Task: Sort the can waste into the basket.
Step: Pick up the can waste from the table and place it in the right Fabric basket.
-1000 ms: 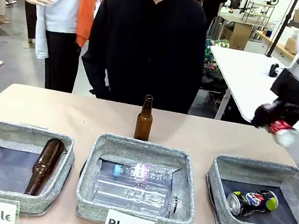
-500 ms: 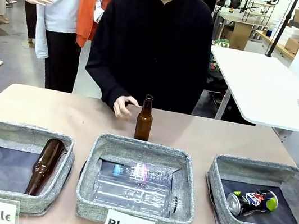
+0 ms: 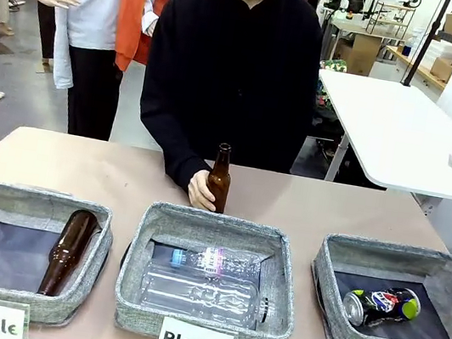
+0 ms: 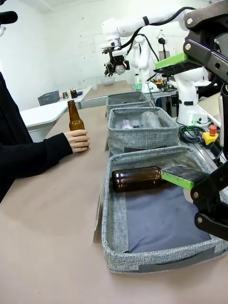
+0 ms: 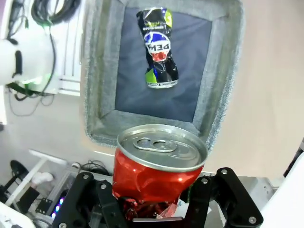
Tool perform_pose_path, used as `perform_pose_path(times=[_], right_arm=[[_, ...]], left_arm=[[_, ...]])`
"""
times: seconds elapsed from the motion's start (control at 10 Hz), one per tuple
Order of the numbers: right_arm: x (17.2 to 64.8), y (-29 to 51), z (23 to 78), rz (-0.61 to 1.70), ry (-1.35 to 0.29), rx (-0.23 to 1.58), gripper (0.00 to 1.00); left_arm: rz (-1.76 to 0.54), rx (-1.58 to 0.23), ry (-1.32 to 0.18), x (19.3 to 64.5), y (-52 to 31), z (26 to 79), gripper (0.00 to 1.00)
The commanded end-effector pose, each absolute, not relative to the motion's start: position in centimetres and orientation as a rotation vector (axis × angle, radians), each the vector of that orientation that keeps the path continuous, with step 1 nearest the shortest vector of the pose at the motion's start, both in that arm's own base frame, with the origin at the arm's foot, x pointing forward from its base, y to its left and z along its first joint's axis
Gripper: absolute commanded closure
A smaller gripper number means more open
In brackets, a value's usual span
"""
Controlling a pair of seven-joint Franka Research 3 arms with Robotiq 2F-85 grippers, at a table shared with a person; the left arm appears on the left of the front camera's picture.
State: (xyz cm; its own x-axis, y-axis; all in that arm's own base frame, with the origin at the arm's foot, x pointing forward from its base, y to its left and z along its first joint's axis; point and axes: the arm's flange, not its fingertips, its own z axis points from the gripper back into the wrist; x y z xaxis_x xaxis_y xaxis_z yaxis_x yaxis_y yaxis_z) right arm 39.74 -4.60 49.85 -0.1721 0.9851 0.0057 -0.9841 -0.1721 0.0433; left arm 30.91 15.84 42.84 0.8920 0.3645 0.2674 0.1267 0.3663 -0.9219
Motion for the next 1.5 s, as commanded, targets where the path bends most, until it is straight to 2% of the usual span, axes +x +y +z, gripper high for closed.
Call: perform_pose_path(times=[0.0,0.2,0.3,0.4,0.5,0.7,0.8,1.0,1.4], right_arm=[[39.5,-5.2,49.3,1.748,-0.011,0.084,1.00],[39.7,-5.3,49.0,1.759,-0.020,0.123,1.00],[39.8,-5.4,48.9,1.765,-0.021,0.132,0.46],[39.7,-5.4,48.9,1.770,-0.018,0.125,0.41],[39.8,-5.4,48.9,1.762,-0.012,0.123,0.00],[39.9,-5.5,48.8,1.755,-0.010,0.135,0.00],[39.9,-5.5,48.7,1.752,-0.011,0.143,0.18],[39.9,-5.8,48.5,1.751,-0.016,0.160,0.00],[40.4,-6.1,48.0,1.754,-0.019,0.198,0.00]], left_arm=[[0.164,-1.213,-0.471,30.7,15.8,43.1,0.00],[0.164,-1.213,-0.471,30.7,15.8,43.1,0.00],[0.164,-1.213,-0.471,30.7,15.8,43.1,0.00],[0.164,-1.213,-0.471,30.7,15.8,43.1,0.00],[0.164,-1.213,-0.471,30.7,15.8,43.1,0.00],[0.160,-1.198,-0.473,30.9,15.8,42.8,0.00],[0.101,-1.234,-0.540,30.4,16.6,43.7,0.00],[0.115,-1.211,-0.619,28.0,20.9,46.5,0.00],[0.119,-1.283,-0.730,23.9,26.9,50.1,0.00]])
